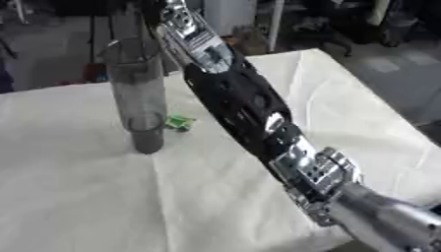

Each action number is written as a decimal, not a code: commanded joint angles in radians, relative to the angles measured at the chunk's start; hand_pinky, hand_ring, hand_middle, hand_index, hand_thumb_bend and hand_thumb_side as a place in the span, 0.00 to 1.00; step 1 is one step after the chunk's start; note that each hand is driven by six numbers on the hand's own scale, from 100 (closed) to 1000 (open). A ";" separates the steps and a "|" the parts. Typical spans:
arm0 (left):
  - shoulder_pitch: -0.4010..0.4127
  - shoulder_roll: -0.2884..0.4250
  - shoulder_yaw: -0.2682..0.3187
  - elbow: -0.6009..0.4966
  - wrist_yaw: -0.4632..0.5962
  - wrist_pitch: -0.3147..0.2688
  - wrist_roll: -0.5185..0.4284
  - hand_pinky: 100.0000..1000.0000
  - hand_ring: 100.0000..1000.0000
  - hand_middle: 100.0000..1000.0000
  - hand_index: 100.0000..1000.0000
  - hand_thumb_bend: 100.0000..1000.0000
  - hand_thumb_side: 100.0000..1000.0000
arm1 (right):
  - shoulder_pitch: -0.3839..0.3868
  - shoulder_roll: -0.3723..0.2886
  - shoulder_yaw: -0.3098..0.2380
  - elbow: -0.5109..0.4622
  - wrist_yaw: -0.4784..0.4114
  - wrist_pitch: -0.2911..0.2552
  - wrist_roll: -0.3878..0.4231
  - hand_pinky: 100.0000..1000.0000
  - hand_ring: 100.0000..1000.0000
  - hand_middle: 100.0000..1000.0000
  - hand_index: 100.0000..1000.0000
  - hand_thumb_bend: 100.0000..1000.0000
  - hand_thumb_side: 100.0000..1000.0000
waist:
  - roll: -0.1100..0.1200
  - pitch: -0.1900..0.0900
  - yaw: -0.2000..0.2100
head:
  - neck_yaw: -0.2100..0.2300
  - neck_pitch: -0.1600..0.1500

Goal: Arrange flowers into the vase.

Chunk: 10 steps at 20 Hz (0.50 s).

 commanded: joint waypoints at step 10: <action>-0.011 0.008 0.005 -0.011 0.004 -0.001 0.000 0.77 1.00 0.89 0.89 0.78 1.00 | -0.004 0.004 -0.007 0.033 0.058 -0.044 0.025 0.06 0.07 0.00 0.05 0.46 0.59 | 0.005 -0.008 -0.001 | -0.001 0.000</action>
